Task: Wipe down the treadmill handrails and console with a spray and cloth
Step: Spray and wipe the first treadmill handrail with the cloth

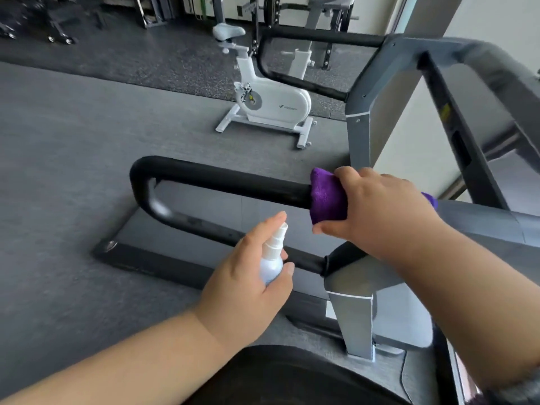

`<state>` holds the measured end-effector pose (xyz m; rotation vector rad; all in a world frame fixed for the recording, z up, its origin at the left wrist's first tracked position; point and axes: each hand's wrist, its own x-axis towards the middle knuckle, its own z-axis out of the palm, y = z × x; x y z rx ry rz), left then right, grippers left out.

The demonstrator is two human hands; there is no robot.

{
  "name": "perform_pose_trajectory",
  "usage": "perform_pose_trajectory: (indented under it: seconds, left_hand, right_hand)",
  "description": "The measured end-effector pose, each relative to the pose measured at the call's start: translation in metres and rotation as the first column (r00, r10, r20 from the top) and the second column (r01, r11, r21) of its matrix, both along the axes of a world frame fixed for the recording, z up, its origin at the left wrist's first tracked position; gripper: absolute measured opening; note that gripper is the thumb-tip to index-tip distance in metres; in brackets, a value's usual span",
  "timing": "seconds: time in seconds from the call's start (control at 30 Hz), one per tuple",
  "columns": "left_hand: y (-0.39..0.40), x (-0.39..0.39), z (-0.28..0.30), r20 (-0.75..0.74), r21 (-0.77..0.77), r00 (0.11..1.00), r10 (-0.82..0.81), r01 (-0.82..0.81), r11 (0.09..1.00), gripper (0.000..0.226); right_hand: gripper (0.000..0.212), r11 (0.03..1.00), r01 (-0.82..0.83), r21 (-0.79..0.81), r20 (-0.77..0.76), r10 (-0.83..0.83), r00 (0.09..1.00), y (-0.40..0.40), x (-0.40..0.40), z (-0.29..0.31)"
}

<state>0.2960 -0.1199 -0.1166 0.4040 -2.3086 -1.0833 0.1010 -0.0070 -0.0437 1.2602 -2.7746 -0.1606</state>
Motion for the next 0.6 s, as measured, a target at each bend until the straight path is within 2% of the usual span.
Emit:
perform_pose_trajectory:
  seconds: [0.23, 0.33, 0.43, 0.6]
  left_hand:
    - [-0.012, 0.009, 0.001, -0.01, 0.026, 1.0, 0.012, -0.012, 1.0, 0.067]
    - [-0.005, 0.001, -0.002, -0.001, 0.054, 1.0, -0.02, 0.02, 0.998, 0.067]
    - [0.0, -0.005, -0.004, 0.022, 0.055, 1.0, -0.018, 0.017, 0.998, 0.064]
    - [-0.014, 0.002, -0.004, 0.013, 0.058, 1.0, 0.015, -0.016, 0.998, 0.064]
  right_hand:
    - [0.074, 0.988, -0.153, -0.03, -0.056, 0.151, 0.987, -0.075, 0.027, -0.006]
    - [0.078, 0.982, -0.182, -0.053, -0.051, 0.18, 0.982, -0.084, 0.029, -0.009]
    - [0.085, 0.983, -0.154, -0.098, 0.015, 0.156, 0.988, -0.067, 0.021, -0.007]
    - [0.097, 0.997, -0.022, -0.078, 0.074, 0.028, 0.997, -0.036, 0.002, -0.005]
